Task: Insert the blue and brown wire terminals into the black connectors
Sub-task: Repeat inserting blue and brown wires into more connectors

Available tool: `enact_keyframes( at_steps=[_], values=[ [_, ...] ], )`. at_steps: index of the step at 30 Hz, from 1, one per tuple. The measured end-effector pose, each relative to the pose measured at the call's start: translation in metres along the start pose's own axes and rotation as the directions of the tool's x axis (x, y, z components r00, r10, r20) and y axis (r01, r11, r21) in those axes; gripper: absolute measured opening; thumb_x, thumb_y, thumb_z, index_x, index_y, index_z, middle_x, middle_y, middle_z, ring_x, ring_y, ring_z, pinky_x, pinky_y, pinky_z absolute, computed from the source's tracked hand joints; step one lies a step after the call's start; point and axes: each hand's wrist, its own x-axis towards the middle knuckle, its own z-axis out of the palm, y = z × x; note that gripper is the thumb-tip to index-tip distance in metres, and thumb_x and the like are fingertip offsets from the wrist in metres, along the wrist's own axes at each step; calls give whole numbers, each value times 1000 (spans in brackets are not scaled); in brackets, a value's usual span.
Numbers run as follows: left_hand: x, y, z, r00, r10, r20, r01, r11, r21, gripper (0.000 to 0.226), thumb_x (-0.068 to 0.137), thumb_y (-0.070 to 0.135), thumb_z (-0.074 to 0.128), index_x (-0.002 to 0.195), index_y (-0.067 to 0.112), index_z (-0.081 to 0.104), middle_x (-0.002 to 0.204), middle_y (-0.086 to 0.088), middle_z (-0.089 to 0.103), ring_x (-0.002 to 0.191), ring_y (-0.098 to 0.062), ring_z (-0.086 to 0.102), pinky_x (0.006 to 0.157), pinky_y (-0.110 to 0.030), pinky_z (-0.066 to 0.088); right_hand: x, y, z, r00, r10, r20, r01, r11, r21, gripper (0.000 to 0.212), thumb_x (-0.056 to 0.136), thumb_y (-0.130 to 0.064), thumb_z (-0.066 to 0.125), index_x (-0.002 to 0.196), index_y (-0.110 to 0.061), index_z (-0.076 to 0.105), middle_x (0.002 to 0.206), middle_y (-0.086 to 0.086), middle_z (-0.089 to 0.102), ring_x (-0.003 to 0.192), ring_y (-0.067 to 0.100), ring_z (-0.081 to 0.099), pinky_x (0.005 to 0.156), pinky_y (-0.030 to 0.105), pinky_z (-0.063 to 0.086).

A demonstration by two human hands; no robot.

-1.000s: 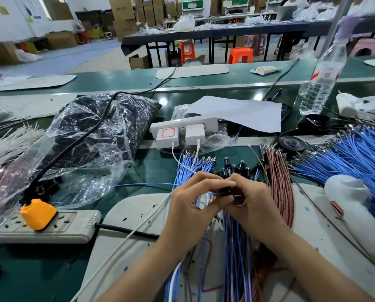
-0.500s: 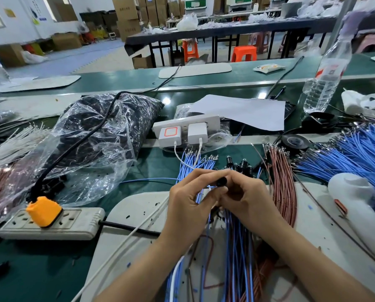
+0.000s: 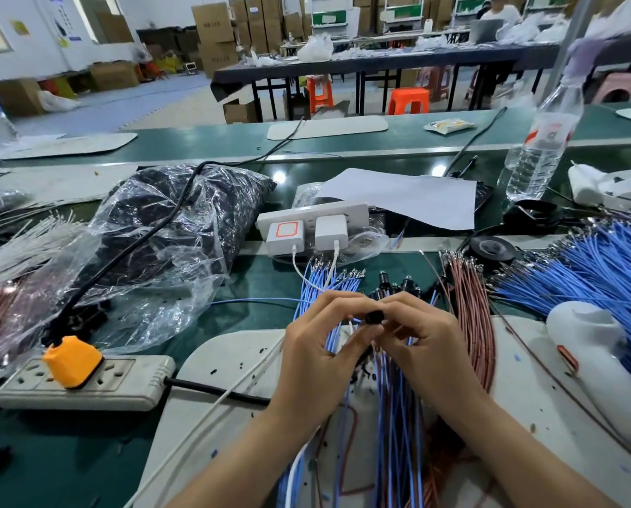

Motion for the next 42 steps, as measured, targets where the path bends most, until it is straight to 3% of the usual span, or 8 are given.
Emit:
enact_keyframes(
  at_steps=[4, 8, 17, 24, 28, 34, 38, 42],
  values=[
    [1, 0, 1, 1000, -1, 11, 1, 1000, -13, 19, 81, 5, 70, 98, 12, 69, 96, 1, 67, 92, -15, 65, 82, -30, 52, 0, 0, -1, 999, -35, -3, 34, 998, -60, 16, 77, 0, 66, 91, -4, 74, 84, 0, 66, 70, 16, 63, 59, 31, 51],
    [1, 0, 2, 1000, 16, 19, -16, 1000, -1, 19, 81, 3, 70, 98, 10, 70, 96, 0, 66, 92, -12, 64, 83, -22, 49, -1, 0, 0, 994, -96, -46, 90, 990, -108, 20, 76, 3, 64, 91, -3, 73, 85, 1, 67, 74, 14, 63, 62, 27, 51],
    [1, 1, 2, 999, 42, 1, -42, 996, 76, 18, 80, 3, 71, 97, 8, 71, 94, -2, 65, 89, -9, 64, 82, -20, 49, -2, 1, 1, 993, -114, -16, 109, 975, -194, 12, 77, -3, 66, 88, -5, 72, 82, -2, 65, 68, 10, 59, 60, 25, 49],
    [-1, 2, 3, 994, 112, 3, -111, 980, 164, 19, 79, 1, 71, 98, 4, 71, 94, -6, 65, 89, -11, 63, 81, -22, 51, -2, 1, 1, 995, -88, 46, 96, 971, -218, 8, 76, -1, 60, 81, -3, 66, 78, 5, 62, 67, 22, 60, 57, 36, 48],
    [-3, 1, 4, 993, 114, -23, -108, 979, 175, 18, 78, -2, 71, 96, 1, 71, 93, -8, 65, 88, -12, 63, 81, -22, 52, -1, 0, 2, 997, -54, 53, 61, 985, -159, 12, 76, -1, 59, 82, -1, 70, 78, 6, 65, 68, 20, 62, 60, 31, 49],
    [0, 1, 3, 999, 9, 34, -13, 992, 125, 17, 79, 2, 72, 96, 7, 71, 95, -2, 65, 86, -4, 60, 79, -13, 45, -2, -2, 0, 999, -2, 51, 6, 997, -74, 15, 79, -6, 64, 88, -4, 76, 82, -9, 68, 79, -3, 63, 68, 4, 44],
    [1, 1, 3, 996, -59, 63, 53, 994, 98, 25, 80, 9, 73, 104, 15, 71, 94, 11, 63, 81, 5, 56, 77, -12, 44, -2, -1, 0, 999, 4, 32, -1, 996, -89, 15, 78, -3, 66, 89, -4, 76, 86, -4, 72, 83, 1, 65, 72, 4, 46],
    [1, -3, 5, 997, -66, 45, 62, 994, 96, 25, 77, 8, 75, 102, 10, 73, 92, 0, 63, 83, -3, 59, 77, -19, 50, -4, 1, -1, 999, 30, 30, -26, 994, -108, 21, 75, 10, 71, 91, -3, 76, 86, -5, 71, 84, 1, 65, 72, 4, 46]
  ],
)
